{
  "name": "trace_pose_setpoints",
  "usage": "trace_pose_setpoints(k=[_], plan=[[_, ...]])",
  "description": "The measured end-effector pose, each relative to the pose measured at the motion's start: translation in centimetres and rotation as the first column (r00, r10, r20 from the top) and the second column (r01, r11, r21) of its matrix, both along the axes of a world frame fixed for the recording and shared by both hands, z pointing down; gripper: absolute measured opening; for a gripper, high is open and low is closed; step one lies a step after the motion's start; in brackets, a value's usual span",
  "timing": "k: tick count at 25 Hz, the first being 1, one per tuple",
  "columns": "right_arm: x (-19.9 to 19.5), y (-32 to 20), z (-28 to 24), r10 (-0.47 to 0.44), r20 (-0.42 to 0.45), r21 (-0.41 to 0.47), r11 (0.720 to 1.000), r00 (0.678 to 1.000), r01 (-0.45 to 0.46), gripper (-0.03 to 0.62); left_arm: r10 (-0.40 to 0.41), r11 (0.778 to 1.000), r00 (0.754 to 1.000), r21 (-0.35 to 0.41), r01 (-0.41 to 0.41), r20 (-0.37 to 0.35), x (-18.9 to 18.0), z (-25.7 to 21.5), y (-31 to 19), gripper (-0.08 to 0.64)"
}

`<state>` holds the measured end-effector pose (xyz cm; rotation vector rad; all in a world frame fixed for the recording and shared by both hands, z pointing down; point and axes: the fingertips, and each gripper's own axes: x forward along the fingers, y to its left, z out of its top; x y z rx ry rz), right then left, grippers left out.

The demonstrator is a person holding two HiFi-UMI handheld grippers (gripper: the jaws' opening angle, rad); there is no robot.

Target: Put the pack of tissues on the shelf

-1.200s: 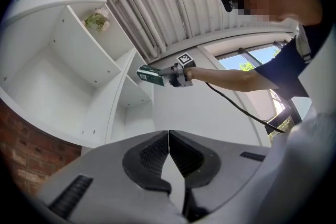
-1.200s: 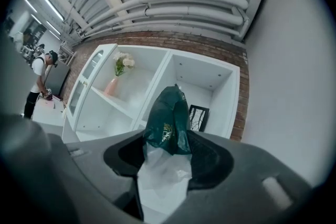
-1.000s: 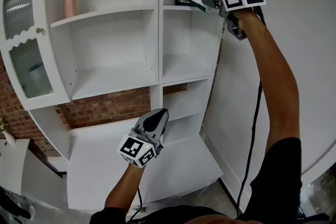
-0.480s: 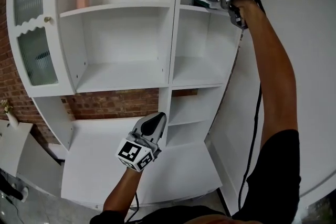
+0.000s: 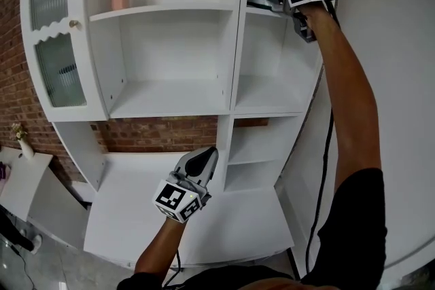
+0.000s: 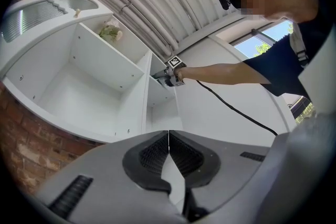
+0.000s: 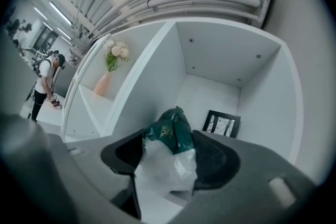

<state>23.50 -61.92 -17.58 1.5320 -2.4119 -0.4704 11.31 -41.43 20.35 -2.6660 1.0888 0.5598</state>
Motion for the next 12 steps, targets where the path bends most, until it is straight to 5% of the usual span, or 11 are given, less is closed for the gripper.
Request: trace_pose_setpoints(k=[5, 12], plan=[[0.2, 1.1, -0.6, -0.103, 0.14, 0.099, 0.991, 0.985, 0.09, 0.332, 0.022, 1.0, 1.0, -0.01, -0.022, 0.005, 0.8, 0.5, 0.3, 0.002], [2.9, 4.8, -1.3, -0.199, 0.248, 0.3, 0.946, 0.948, 0.12, 0.344, 0.049, 0.999, 0.999, 0.008, -0.049, -0.001, 1.5, -0.4, 0.7, 0.002]])
